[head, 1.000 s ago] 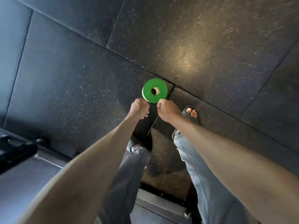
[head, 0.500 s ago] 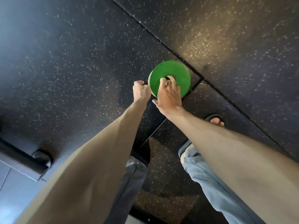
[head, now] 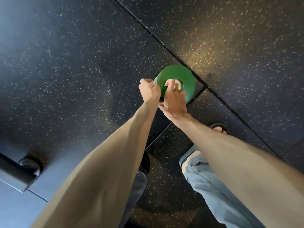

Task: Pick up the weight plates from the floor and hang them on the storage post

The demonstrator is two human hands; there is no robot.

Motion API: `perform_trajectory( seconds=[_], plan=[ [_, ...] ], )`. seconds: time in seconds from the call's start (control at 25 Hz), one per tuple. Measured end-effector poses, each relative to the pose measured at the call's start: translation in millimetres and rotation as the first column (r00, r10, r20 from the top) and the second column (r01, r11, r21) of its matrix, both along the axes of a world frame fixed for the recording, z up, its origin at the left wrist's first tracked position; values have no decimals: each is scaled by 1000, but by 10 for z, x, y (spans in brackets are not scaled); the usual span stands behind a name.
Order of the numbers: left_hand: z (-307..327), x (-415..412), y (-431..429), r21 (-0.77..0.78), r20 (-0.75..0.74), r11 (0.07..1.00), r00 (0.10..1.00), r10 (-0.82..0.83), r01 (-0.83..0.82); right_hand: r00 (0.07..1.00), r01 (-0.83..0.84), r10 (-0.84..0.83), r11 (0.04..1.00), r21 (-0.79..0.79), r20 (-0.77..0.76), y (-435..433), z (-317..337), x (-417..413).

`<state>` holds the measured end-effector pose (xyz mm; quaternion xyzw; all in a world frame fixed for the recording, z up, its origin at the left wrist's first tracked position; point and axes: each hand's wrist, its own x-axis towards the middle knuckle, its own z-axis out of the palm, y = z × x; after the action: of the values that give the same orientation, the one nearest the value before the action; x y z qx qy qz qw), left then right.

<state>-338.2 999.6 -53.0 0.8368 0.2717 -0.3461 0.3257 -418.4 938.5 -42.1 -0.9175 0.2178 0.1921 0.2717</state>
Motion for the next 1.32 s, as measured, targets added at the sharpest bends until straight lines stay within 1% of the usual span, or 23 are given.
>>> perform_trajectory(
  seconds=[0.08,0.12,0.2,0.28,0.36,0.44,0.52,0.6,0.68,0.76,0.88,0.92,1.0,1.08,1.2,1.28,1.32],
  plan=[
    [19,-38,7,60,70,994,993,-96,92,992,75,-80,995,59,101,-80,103,-33],
    [34,-65,-20,111,81,976,977,-197,188,986,90,-98,994,62,137,-137,156,-60],
    [38,-103,-130,184,34,905,918,-395,383,982,102,-101,995,1,162,-260,245,-144],
    [17,-162,-258,228,-34,844,871,-491,485,982,125,-113,989,-74,154,-372,318,-234],
    [-27,-221,-291,244,-59,825,857,-512,509,978,168,-155,982,-89,141,-455,381,-281],
    [-70,-276,-267,235,-55,808,838,-543,540,962,248,-240,967,-53,128,-498,440,-274],
    [-73,-294,-250,235,-52,770,798,-600,594,941,322,-318,947,-14,115,-533,472,-251],
    [-42,-247,-222,262,-40,739,772,-634,621,935,343,-342,939,1,99,-566,489,-238],
    [71,-205,-134,274,-51,747,785,-618,606,930,362,-362,932,13,66,-593,530,-228],
    [307,-236,-6,274,-119,749,794,-596,603,924,382,-383,924,25,11,-589,675,-247],
    [910,-319,128,317,-208,780,841,-499,540,933,357,-355,933,37,-57,-487,1186,-317],
    [1212,-352,172,321,-227,786,849,-477,528,941,333,-329,941,55,-75,-433,1474,-341],
    [1870,-442,260,298,-248,779,833,-496,552,960,270,-261,958,100,-98,-326,2092,-376],
    [2552,-502,389,280,-248,810,854,-457,515,972,223,-210,966,130,-109,-218,2744,-367],
    [3814,-518,624,247,-206,903,930,-305,351,977,195,-174,964,183,-122,-40,3938,-296],
    [4592,-521,742,217,-158,944,963,-219,250,982,166,-142,963,211,-126,48,4645,-215],
    [4980,-550,826,212,-126,957,976,-176,200,987,122,-94,966,228,-128,96,5004,-172]
  ],
)
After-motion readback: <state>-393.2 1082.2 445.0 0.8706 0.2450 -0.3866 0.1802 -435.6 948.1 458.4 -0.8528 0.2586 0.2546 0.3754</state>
